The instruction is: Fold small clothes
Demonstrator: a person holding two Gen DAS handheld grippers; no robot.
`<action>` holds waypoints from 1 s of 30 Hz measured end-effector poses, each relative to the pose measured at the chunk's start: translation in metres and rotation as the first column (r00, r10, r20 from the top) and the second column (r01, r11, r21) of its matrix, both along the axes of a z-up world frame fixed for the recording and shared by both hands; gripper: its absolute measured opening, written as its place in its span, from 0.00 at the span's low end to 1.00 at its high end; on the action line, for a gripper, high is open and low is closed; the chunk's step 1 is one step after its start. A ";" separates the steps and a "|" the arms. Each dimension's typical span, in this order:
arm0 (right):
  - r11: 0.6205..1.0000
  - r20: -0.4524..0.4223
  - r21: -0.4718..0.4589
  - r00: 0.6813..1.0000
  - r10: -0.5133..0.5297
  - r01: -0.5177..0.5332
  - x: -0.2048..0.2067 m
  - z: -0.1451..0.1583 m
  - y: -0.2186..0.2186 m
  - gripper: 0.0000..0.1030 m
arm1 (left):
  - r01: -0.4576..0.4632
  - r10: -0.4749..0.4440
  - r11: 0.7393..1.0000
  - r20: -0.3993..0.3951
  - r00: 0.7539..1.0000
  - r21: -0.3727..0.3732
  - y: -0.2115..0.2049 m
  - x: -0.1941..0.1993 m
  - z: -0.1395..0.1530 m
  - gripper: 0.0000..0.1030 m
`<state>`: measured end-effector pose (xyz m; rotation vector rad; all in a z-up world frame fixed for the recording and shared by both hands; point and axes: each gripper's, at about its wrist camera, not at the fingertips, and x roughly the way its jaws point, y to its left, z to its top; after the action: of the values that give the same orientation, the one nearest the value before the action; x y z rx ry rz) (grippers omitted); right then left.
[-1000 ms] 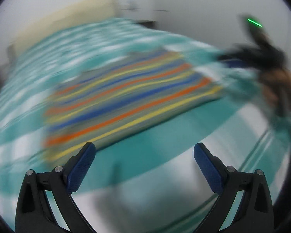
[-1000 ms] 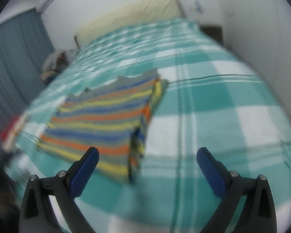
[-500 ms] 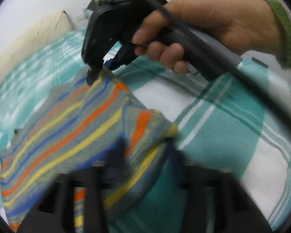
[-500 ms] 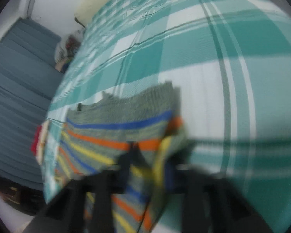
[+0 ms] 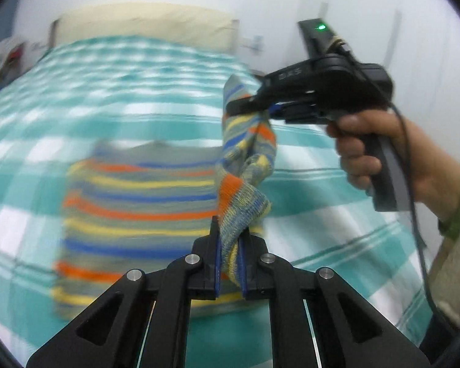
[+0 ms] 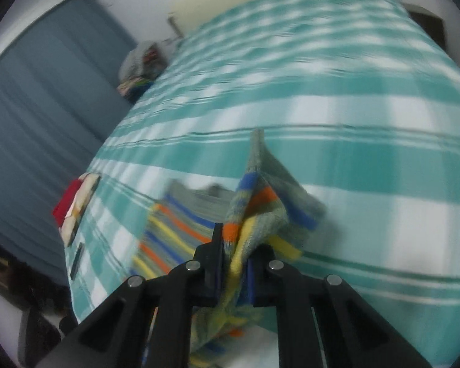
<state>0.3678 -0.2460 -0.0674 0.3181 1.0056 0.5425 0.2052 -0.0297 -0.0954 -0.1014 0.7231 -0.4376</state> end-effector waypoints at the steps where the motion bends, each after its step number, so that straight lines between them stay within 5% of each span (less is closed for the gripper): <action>1: 1.000 0.000 0.001 1.000 0.016 -0.016 0.004 -0.002 0.020 0.12 | -0.034 0.034 0.999 -0.011 0.999 0.010 0.016 0.001 -0.004 0.07; 9: 0.989 -0.049 -0.084 0.992 0.116 -0.120 0.025 -0.050 0.153 0.12 | -0.190 0.192 0.981 -0.119 0.974 0.028 0.074 0.013 -0.043 0.08; 12: 0.989 -0.086 -0.095 0.991 0.104 -0.112 0.032 -0.069 0.170 0.18 | -0.203 0.208 0.978 -0.149 0.967 0.049 0.081 0.011 -0.049 0.22; 15: 0.995 -0.123 0.035 0.988 0.098 -0.094 0.034 -0.076 0.174 0.41 | -0.225 0.227 0.974 -0.164 0.960 0.029 0.094 0.001 -0.049 0.43; 18: 0.981 -0.070 0.138 0.987 0.147 -0.136 0.020 -0.061 0.169 0.41 | -0.248 0.247 0.969 -0.158 0.956 0.012 0.108 0.002 -0.046 0.55; 21: 0.985 0.012 0.053 0.987 0.162 -0.162 -0.004 -0.038 0.153 0.41 | -0.253 0.247 0.967 -0.201 0.948 -0.005 0.115 0.017 -0.054 0.51; 22: 0.986 0.041 -0.003 0.985 0.169 -0.169 -0.016 -0.032 0.147 0.41 | -0.263 0.254 0.965 -0.225 0.940 -0.007 0.118 0.019 -0.059 0.29; 23: 0.980 0.073 -0.067 0.978 0.193 -0.188 -0.032 -0.027 0.142 0.41 | -0.266 0.256 0.964 -0.246 0.935 -0.008 0.121 0.023 -0.063 0.21; 27: 0.920 0.068 -0.203 0.932 0.356 -0.336 -0.107 -0.046 0.129 0.41 | -0.254 0.250 0.967 -0.270 0.930 0.020 0.122 0.017 -0.068 0.21; 29: 0.898 0.020 -0.242 0.924 0.382 -0.367 -0.127 -0.072 0.127 0.41 | -0.239 0.247 0.969 -0.279 0.928 0.063 0.120 0.018 -0.067 0.30; 30: 0.889 0.005 -0.261 0.920 0.392 -0.377 -0.135 -0.084 0.125 0.39 | -0.237 0.254 0.967 -0.289 0.923 0.093 0.120 0.016 -0.065 0.43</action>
<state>0.2332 -0.1211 -0.1509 -0.1332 1.0747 0.7668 0.2211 0.0898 -0.1607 -0.2062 1.0071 -0.1605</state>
